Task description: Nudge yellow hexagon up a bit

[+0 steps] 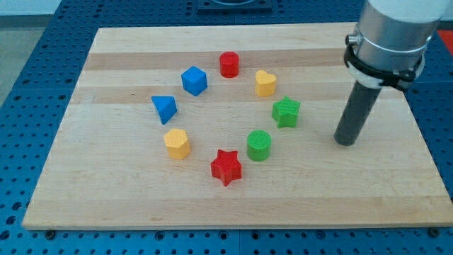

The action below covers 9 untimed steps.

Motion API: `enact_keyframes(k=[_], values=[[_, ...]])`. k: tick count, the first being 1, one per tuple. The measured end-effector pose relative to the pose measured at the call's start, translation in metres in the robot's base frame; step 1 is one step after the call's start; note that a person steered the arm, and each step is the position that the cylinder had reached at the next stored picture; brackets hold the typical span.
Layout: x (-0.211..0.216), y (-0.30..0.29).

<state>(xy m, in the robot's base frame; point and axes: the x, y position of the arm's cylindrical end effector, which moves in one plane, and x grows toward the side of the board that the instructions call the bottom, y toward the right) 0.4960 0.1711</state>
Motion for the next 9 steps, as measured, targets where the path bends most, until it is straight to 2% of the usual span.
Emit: enact_keyframes(k=[2,3,4,6,8,9], values=[[0.004,0.000],[0.042,-0.010],[0.051,-0.035],[0.052,-0.130],[0.123,-0.143],[0.122,-0.178]])
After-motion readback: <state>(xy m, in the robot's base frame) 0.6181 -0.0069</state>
